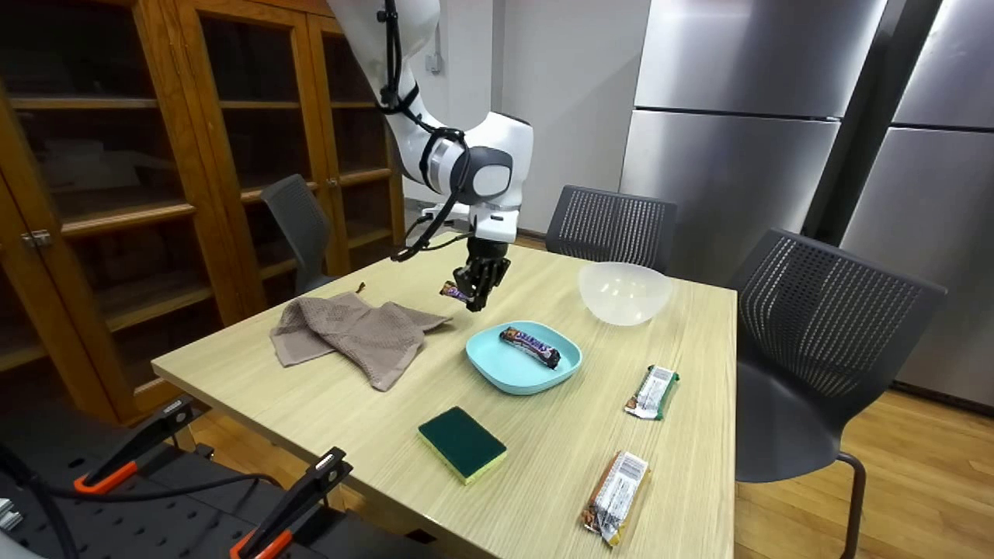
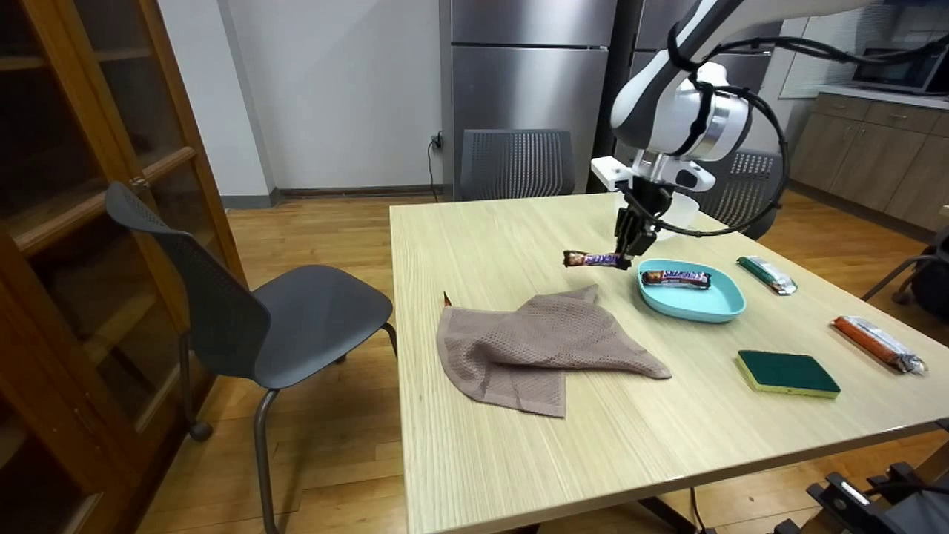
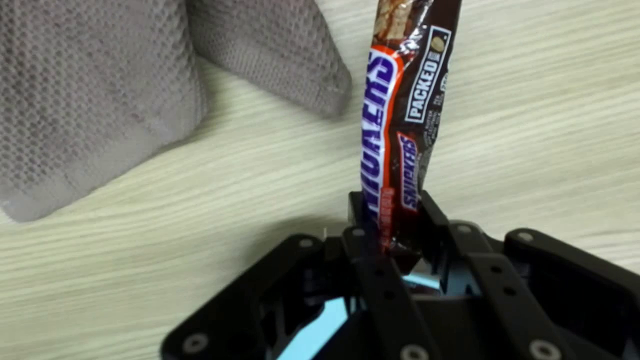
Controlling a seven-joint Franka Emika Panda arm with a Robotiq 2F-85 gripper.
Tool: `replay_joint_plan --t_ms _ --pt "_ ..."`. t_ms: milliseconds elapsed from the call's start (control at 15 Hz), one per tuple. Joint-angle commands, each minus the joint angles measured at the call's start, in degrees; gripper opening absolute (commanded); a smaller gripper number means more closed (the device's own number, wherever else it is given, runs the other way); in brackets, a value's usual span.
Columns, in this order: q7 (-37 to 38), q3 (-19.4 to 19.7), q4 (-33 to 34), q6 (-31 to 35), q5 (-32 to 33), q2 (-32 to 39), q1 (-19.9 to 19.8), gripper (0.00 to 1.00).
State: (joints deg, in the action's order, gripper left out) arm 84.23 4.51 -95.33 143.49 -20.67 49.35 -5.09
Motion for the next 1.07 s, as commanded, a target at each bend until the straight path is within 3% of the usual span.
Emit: replay_joint_plan --t_ms 0,600,1000 --pt "-4.3 0.2 -8.1 0.9 -1.6 -6.7 -2.8 0.06" --pt "-12.3 2.5 -14.0 0.8 -3.4 -9.3 -8.2 0.06" --pt "-14.9 3.5 -16.4 0.5 -5.7 -10.4 -9.7 0.06"
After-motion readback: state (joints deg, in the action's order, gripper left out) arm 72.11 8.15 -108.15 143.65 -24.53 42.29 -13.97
